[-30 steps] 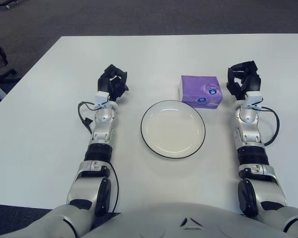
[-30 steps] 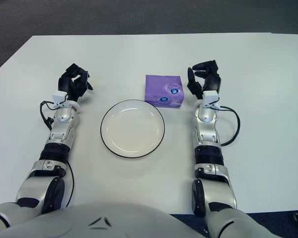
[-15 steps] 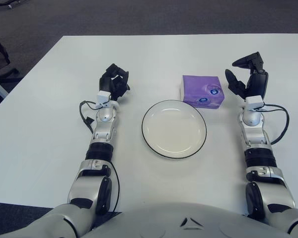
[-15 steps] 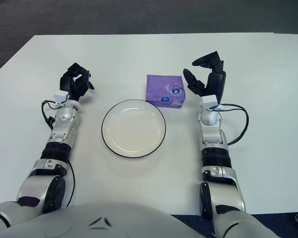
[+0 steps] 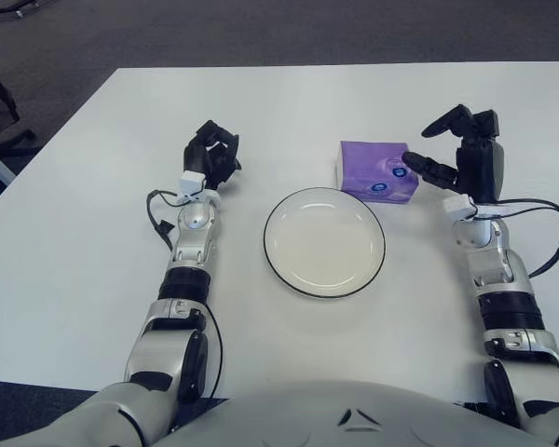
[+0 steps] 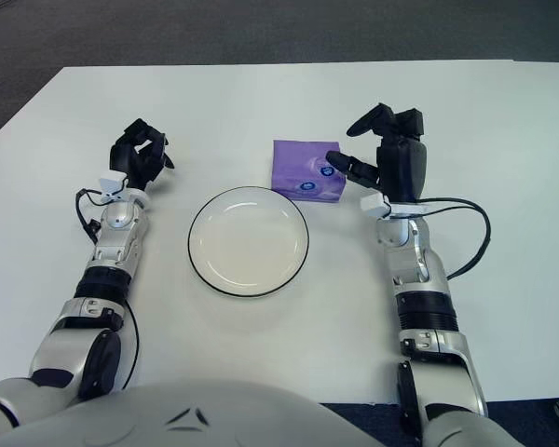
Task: Put the tissue paper into the plate.
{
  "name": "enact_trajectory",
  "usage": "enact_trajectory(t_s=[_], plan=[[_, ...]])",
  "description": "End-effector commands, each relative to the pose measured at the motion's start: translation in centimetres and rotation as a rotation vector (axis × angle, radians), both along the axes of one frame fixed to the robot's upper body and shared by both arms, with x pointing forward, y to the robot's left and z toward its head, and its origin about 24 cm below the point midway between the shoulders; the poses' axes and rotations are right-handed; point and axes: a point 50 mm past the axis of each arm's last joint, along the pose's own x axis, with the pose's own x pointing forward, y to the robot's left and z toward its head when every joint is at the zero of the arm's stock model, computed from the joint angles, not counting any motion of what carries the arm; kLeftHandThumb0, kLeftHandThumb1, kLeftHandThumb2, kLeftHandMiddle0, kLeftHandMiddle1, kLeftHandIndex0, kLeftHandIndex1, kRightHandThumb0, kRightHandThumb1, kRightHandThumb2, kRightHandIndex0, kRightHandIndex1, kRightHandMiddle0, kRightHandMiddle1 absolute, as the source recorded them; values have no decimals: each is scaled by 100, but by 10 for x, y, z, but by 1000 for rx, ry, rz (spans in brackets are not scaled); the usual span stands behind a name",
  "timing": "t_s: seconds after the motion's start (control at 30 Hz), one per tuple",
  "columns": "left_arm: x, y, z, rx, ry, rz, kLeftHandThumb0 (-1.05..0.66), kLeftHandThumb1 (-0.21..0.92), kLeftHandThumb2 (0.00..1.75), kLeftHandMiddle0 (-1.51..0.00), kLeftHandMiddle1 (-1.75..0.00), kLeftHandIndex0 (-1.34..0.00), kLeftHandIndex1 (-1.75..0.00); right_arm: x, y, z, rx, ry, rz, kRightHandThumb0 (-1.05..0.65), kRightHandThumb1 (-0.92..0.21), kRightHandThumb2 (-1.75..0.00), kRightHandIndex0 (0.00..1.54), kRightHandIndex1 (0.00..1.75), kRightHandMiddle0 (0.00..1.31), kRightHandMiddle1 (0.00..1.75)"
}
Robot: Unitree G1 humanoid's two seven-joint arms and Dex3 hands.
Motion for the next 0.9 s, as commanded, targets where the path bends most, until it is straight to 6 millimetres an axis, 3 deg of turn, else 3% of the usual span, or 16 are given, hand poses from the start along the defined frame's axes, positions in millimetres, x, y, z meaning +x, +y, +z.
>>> enact_trajectory(t_s=[0.0,0.07,0.13,0.23,0.73,0.77,0.83,0.87], plan=[[-34,2,-62,-34,215,20,-30,92,33,-94,-175,-80,-175,-2,3,9,-90,-55,46,-36,-92,-31,62,143,43,151],[-34,2,-62,-35,215,19,-30,92,33,-94,-175,-80,-175,-1,3,11,-114,-33,76,-36,-92,-30,62,142,44,150],[-34,2,-62,-35,214,19,-30,92,33,-94,-175,-80,-175,-1,4,12,-135,2,110,-15,-92,-25,58,140,44,137],[-34,2,-62,-36,213,18,-30,92,33,-94,-175,-80,-175,-1,3,14,-169,57,147,-5,-92,-23,58,135,40,136],[-34,1,-63,-36,210,12,-30,92,32,-94,-175,-80,-175,1,14,27,-354,175,240,-1,-92,-29,53,137,28,146],[-34,1,-63,-35,210,12,-30,92,32,-94,-175,-80,-175,2,16,29,-380,179,252,-17,-92,-26,53,113,32,119],[-34,1,-63,-34,209,11,-30,92,32,-94,-175,-80,-175,3,18,31,-410,185,265,-33,-92,-22,59,78,39,81],[-34,1,-63,-34,209,11,-30,92,32,-94,-175,-80,-175,4,19,32,-422,189,269,-36,-92,-21,60,70,41,72]])
